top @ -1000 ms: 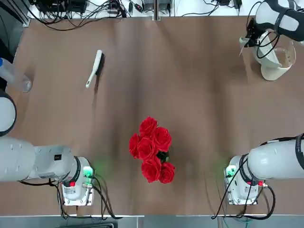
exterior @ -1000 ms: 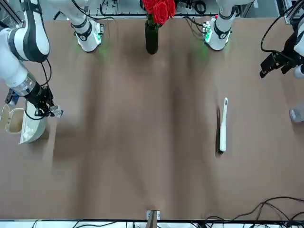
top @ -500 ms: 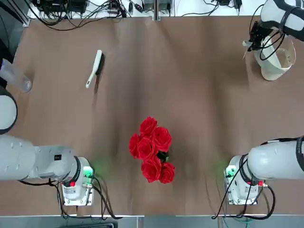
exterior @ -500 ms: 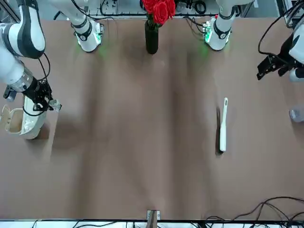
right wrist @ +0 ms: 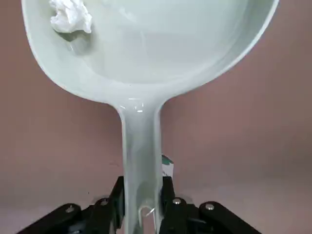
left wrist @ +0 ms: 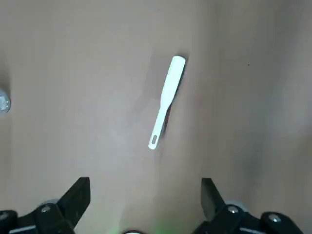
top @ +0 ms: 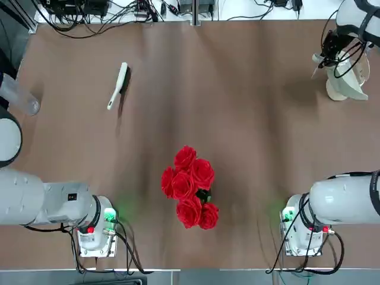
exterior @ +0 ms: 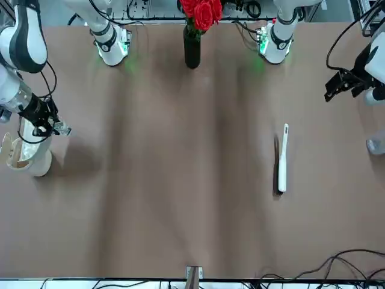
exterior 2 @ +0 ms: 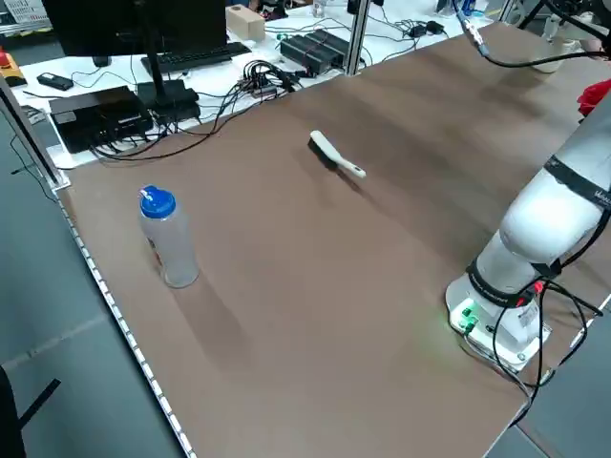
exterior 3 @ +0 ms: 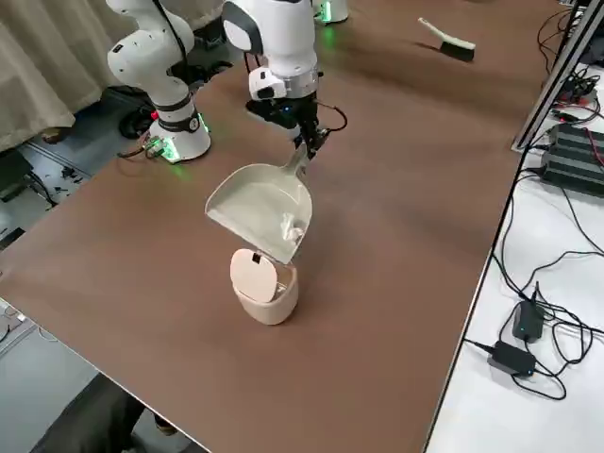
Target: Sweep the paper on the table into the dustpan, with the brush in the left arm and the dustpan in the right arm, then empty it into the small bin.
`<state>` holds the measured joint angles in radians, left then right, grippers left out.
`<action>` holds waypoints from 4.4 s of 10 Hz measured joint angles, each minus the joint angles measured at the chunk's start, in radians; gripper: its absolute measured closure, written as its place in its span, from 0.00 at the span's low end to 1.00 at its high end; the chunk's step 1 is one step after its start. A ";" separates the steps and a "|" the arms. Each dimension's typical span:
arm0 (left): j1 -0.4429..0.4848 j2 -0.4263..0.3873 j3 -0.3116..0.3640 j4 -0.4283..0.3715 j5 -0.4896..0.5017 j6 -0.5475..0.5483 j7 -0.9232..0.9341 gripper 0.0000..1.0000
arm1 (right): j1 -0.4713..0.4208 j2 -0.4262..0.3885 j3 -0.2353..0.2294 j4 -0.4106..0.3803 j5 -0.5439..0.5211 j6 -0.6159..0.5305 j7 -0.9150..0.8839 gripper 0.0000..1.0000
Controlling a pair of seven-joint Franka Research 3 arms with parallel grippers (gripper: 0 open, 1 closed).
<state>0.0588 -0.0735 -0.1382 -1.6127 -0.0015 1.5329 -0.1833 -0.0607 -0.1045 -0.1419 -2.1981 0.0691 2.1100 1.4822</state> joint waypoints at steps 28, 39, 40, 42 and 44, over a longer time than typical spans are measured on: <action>0.000 0.000 -0.023 0.005 0.000 -0.005 0.000 0.00 | -0.150 -0.009 -0.079 0.171 0.131 -0.476 -0.631 0.67; 0.001 0.000 -0.022 0.005 0.000 -0.005 0.000 0.00 | -0.181 -0.006 -0.147 0.197 0.132 -0.566 -0.800 0.67; 0.001 0.000 -0.021 0.005 0.000 -0.005 0.000 0.00 | -0.183 -0.006 -0.147 0.197 0.132 -0.570 -0.812 0.67; 0.001 0.000 -0.021 0.005 0.000 -0.005 0.000 0.00 | -0.187 -0.006 -0.150 0.197 0.132 -0.592 -0.863 0.67; 0.001 0.000 -0.021 0.005 0.000 -0.005 0.000 0.00 | -0.194 -0.004 -0.171 0.197 0.132 -0.611 -0.901 0.67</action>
<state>0.0598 -0.0731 -0.1593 -1.6078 -0.0016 1.5274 -0.1834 -0.2548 -0.1082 -0.3128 -2.0010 0.2014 1.4987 0.5809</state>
